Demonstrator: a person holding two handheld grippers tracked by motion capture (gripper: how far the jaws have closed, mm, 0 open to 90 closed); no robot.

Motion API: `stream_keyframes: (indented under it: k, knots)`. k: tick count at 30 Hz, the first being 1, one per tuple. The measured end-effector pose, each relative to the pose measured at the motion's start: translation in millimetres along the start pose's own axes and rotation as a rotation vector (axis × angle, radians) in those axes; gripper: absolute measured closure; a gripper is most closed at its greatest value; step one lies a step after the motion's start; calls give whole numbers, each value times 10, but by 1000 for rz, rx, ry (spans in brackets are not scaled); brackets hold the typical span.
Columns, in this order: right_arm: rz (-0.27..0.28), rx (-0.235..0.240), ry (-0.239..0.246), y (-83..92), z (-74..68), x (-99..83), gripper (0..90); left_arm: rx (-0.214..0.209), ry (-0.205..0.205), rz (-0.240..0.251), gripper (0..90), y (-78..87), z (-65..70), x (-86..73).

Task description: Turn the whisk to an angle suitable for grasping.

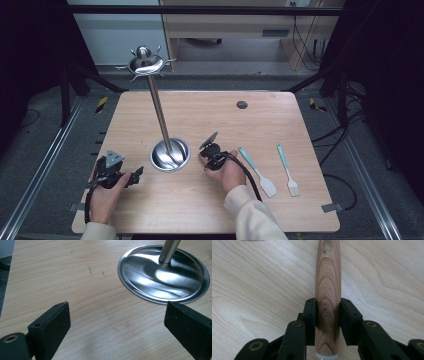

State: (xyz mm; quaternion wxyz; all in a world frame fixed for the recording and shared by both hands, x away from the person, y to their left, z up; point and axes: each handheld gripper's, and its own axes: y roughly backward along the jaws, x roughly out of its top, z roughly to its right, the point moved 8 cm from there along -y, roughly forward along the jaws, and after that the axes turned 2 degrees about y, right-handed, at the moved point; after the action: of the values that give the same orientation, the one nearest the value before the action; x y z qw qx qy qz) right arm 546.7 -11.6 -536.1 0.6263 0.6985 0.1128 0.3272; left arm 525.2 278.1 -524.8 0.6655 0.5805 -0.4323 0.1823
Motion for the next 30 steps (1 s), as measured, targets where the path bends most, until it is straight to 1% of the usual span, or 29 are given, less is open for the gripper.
stream_keyframes:
  k: [1, 4, 5, 7, 8, 9, 10, 11, 17, 18, 19, 20, 23, 25, 29, 30]
  knots:
    - [5, -2, 8, 15, 12, 8, 687, -1, -1, -2, 63, -1, 2, -2]
    - [11, -7, 5, 98, 36, 38, 688, -4, 0, -2, 64, 0, 8, -2]
    - [18, -10, 17, 128, 53, 53, 688, -4, 2, -2, 63, 0, 8, -1]
    - [38, -13, 13, 203, 73, 88, 688, -5, 4, -3, 63, -1, 8, -5]
    - [49, -17, 23, 233, 94, 102, 688, -6, 4, -3, 63, -1, 9, -6]
    - [50, -20, 14, 258, 97, 109, 688, -6, 5, -3, 63, 1, 8, -8]
    - [58, -25, 23, 299, 121, 125, 688, -6, 5, -3, 63, 4, 8, -9]
    - [67, -26, 21, 336, 135, 138, 688, -6, 6, -3, 63, 6, 8, -9]
    - [145, -24, 19, 595, 182, 231, 688, -10, 14, 1, 63, 5, 3, -9]
    - [175, -24, 26, 665, 192, 258, 688, -10, 15, 1, 63, 3, 2, -9]
    - [175, -24, 26, 665, 192, 258, 688, -11, 16, 0, 63, 3, 2, -10]
    - [188, -21, 26, 706, 194, 270, 688, -11, 17, 2, 63, 3, 1, -9]
    - [231, -21, 25, 813, 194, 311, 688, -11, 17, 2, 63, 7, 1, -9]
    - [266, -16, 28, 868, 198, 338, 688, -12, 18, 2, 63, 8, 1, -9]
    - [320, -7, 35, 962, 195, 371, 688, -11, 17, 1, 63, 7, -8, -9]
    - [332, -5, 28, 989, 189, 377, 688, -10, 20, 2, 63, 5, -9, -9]
